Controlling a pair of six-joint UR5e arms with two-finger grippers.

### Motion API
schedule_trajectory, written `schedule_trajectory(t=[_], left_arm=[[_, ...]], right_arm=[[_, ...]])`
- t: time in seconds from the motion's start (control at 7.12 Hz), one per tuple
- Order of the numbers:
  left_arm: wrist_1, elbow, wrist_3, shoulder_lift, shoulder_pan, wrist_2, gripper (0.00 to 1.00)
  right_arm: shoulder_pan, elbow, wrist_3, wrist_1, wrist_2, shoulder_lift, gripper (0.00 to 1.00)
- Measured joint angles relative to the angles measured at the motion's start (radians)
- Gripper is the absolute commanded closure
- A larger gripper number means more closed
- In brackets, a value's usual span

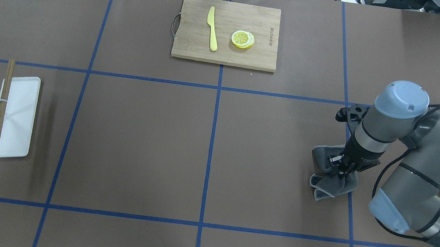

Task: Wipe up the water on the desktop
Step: 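Lift the towel and move it over the pink bin with the right gripper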

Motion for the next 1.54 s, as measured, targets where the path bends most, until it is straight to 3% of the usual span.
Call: schedule_trajectory(t=[0.42, 0.7, 1.12, 1.54], left_arm=[[0.000, 0.001, 0.000, 0.000, 0.000, 0.000, 0.02], [0.000, 0.010, 0.000, 0.001, 0.000, 0.000, 0.02], [-0.002, 0.028, 0.001, 0.001, 0.000, 0.000, 0.02], [-0.003, 0.027, 0.001, 0.001, 0.000, 0.000, 0.02]], right_arm=[[0.129, -0.138, -0.083, -0.006, 0.004, 0.094, 1.00], [0.212, -0.163, -0.120, -0.005, 0.004, 0.141, 1.00], [0.387, 0.006, -0.143, -0.065, 0.063, 0.128, 1.00], [0.565, 0.250, -0.350, -0.387, 0.087, 0.026, 1.00]])
